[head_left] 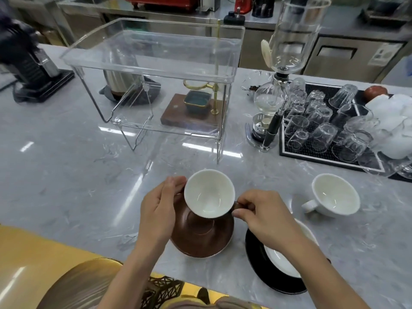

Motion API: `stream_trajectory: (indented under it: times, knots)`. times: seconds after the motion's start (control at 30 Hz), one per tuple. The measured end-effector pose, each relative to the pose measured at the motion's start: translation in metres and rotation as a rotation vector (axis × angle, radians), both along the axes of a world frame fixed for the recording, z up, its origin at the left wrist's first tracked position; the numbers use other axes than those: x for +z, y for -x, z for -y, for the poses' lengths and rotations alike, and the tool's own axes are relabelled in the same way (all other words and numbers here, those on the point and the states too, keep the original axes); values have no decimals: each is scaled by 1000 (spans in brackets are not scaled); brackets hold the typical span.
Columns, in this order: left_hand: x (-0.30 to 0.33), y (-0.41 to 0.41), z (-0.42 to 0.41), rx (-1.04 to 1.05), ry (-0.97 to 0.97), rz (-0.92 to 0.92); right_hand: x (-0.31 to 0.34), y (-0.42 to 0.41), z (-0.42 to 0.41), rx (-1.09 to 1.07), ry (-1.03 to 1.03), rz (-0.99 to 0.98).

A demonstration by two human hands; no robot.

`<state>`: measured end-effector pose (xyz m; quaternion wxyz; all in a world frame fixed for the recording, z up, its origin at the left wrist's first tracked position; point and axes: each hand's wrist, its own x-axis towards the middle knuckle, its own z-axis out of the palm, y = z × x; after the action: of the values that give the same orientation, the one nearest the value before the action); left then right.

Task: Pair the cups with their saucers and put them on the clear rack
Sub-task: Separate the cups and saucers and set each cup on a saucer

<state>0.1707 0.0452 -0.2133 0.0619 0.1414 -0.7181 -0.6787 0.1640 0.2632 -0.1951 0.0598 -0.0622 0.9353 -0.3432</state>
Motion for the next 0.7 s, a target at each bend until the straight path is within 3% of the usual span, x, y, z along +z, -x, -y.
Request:
stream_trajectory:
  times: [0.7]
  knots:
    - [-21,-21,42,-82,3,79,-12,-26,30,-88,-54,53]
